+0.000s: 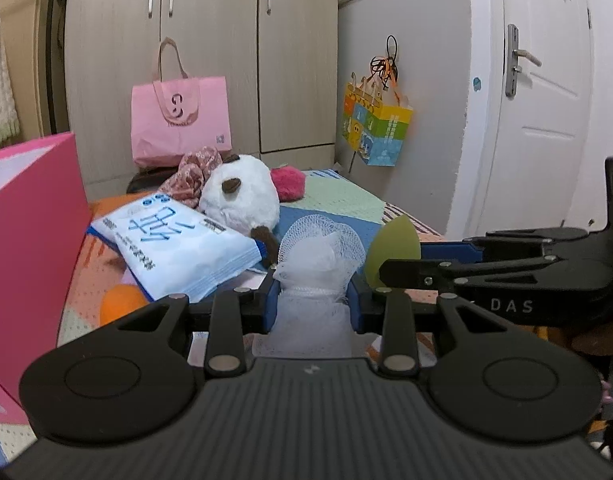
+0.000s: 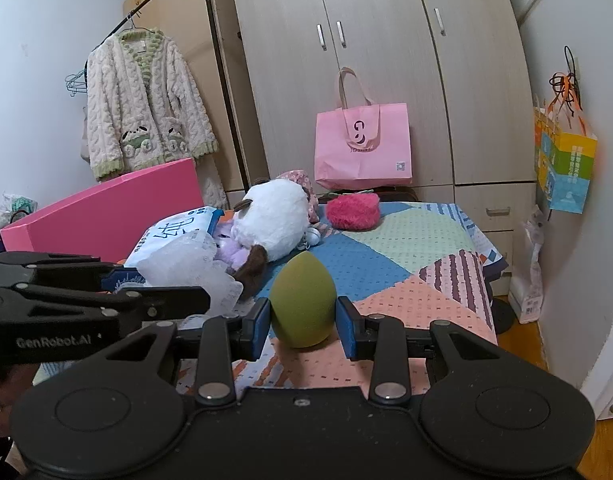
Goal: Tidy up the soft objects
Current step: 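Carry the plastic bag and green sponge over the pink shoebox with both tools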
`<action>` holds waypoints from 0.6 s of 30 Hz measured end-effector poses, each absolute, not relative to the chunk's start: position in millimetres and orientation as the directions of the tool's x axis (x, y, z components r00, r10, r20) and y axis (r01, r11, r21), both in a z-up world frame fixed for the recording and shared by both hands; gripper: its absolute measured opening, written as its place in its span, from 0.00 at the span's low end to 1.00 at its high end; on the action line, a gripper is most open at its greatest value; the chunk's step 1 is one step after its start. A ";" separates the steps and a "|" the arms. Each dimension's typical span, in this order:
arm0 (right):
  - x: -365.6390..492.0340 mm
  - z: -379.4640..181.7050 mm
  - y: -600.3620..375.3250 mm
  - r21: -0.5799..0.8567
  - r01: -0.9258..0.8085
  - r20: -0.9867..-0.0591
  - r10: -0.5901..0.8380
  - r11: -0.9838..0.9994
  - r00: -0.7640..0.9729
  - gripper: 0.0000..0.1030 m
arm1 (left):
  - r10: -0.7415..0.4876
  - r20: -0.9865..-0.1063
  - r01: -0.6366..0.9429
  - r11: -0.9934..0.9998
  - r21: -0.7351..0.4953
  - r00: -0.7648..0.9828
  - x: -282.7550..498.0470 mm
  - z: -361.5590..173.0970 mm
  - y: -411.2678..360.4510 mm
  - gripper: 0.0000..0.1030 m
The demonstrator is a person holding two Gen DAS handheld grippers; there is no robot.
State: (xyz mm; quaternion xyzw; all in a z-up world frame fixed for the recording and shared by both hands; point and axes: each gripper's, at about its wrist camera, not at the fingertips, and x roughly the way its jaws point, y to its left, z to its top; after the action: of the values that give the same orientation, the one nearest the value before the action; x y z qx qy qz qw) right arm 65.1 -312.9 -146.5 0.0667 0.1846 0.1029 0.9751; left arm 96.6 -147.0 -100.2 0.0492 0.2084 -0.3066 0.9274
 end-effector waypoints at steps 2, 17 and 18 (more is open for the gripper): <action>63.7 -144.9 -311.3 0.166 -0.176 -0.352 0.225 0.970 0.909 0.39 | -0.557 -0.425 0.592 0.804 -0.058 0.714 96.8 -99.0 -143.7 0.32; 40.6 -123.5 -279.6 0.168 -0.183 -0.461 0.241 0.969 0.854 0.39 | -0.591 -0.476 0.591 0.789 -0.170 0.652 83.6 -88.0 -97.3 0.32; 38.5 -121.0 -275.8 0.167 -0.191 -0.468 0.248 0.967 0.848 0.39 | -0.593 -0.483 0.592 0.786 -0.176 0.644 82.2 -87.1 -93.8 0.32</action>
State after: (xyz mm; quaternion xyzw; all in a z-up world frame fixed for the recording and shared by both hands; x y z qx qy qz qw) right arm 38.5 -275.8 -121.0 0.0571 0.2505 0.1142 0.9597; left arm 82.2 -93.8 -87.2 -0.0008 0.2669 -0.3270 0.9065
